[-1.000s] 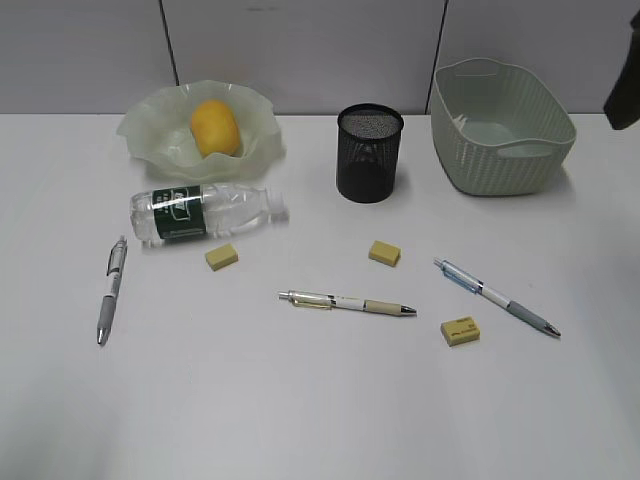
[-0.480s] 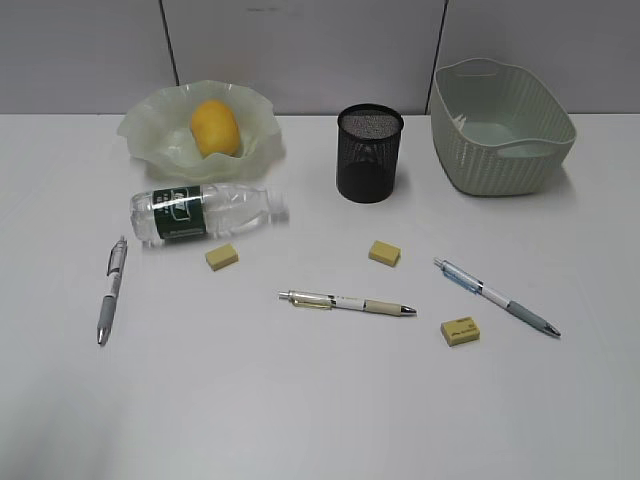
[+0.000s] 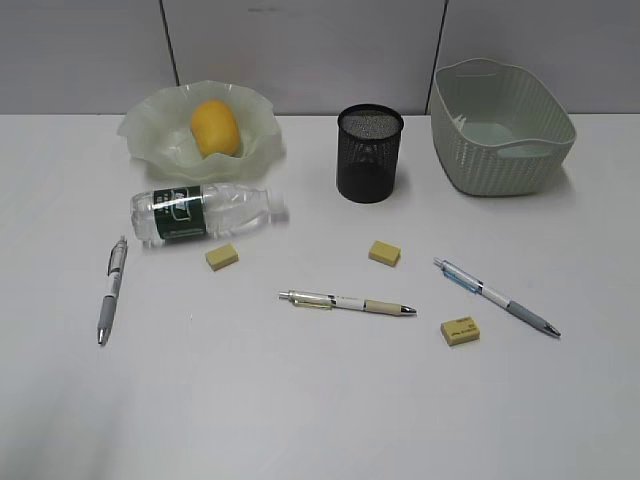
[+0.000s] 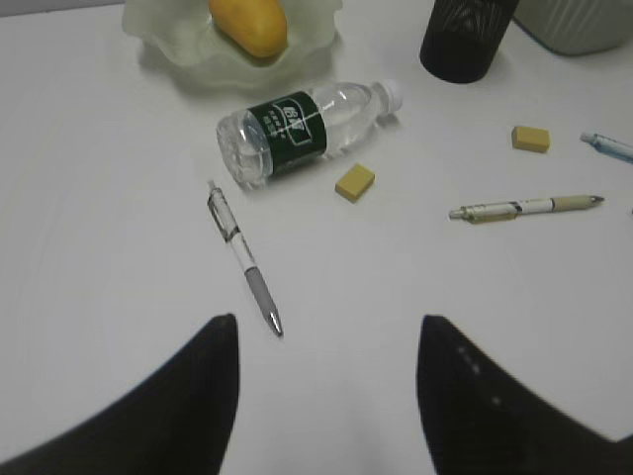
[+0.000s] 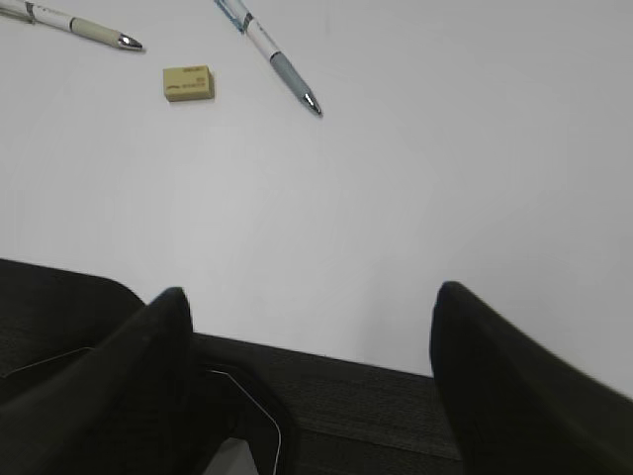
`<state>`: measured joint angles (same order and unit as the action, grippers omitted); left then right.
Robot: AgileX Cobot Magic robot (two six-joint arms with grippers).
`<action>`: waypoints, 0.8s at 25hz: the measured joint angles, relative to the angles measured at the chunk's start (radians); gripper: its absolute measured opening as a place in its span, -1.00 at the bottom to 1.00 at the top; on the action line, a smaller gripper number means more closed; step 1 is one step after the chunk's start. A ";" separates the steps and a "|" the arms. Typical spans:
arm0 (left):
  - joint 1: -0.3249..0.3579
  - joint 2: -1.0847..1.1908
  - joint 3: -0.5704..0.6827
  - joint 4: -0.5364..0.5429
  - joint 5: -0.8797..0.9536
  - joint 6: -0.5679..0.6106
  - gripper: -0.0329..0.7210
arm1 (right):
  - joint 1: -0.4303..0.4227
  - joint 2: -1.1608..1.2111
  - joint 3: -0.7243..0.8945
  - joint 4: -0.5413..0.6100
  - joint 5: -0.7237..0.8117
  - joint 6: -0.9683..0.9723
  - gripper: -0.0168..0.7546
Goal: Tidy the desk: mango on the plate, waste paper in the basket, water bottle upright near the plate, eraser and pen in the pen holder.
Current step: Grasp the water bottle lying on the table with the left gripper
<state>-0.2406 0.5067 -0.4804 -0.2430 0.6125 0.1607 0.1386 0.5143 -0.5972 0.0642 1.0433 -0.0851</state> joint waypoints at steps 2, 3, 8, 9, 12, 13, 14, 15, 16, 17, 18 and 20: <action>0.000 0.000 0.000 0.000 -0.046 0.000 0.24 | 0.000 -0.039 0.032 0.000 0.001 0.000 0.56; 0.000 0.000 0.000 0.000 -0.066 0.000 0.24 | 0.000 -0.058 0.046 0.000 0.002 0.000 0.56; 0.000 0.018 0.000 0.001 -0.156 0.000 0.24 | 0.000 -0.109 0.073 0.000 0.018 0.000 0.56; 0.000 0.036 0.000 0.002 -0.164 0.000 0.24 | 0.000 -0.113 0.073 0.000 0.018 0.000 0.56; 0.000 0.112 -0.003 0.003 -0.172 0.000 0.24 | 0.000 -0.114 0.073 0.000 0.018 0.000 0.56; 0.000 0.155 -0.014 0.003 -0.172 0.000 0.24 | 0.000 -0.114 0.073 0.000 0.018 0.000 0.56; 0.000 0.188 -0.029 0.003 -0.173 0.000 0.24 | 0.000 -0.114 0.073 0.000 0.018 0.000 0.56; 0.000 0.227 -0.043 0.003 -0.173 0.000 0.24 | 0.000 -0.114 0.073 0.000 0.018 0.000 0.56; 0.000 0.268 -0.064 0.003 -0.173 0.000 0.24 | 0.000 -0.114 0.073 0.000 0.018 0.000 0.56; 0.000 0.313 -0.086 0.002 -0.173 0.000 0.24 | 0.000 -0.114 0.073 0.000 0.018 0.000 0.56; 0.000 0.361 -0.105 0.002 -0.173 0.000 0.24 | 0.000 -0.114 0.073 0.000 0.018 0.000 0.56; 0.000 0.429 -0.152 0.002 -0.160 0.005 0.24 | 0.000 -0.114 0.074 0.000 0.018 0.000 0.56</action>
<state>-0.2406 0.9356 -0.6319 -0.2407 0.4528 0.1655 0.1386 0.4001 -0.5229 0.0642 1.0612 -0.0851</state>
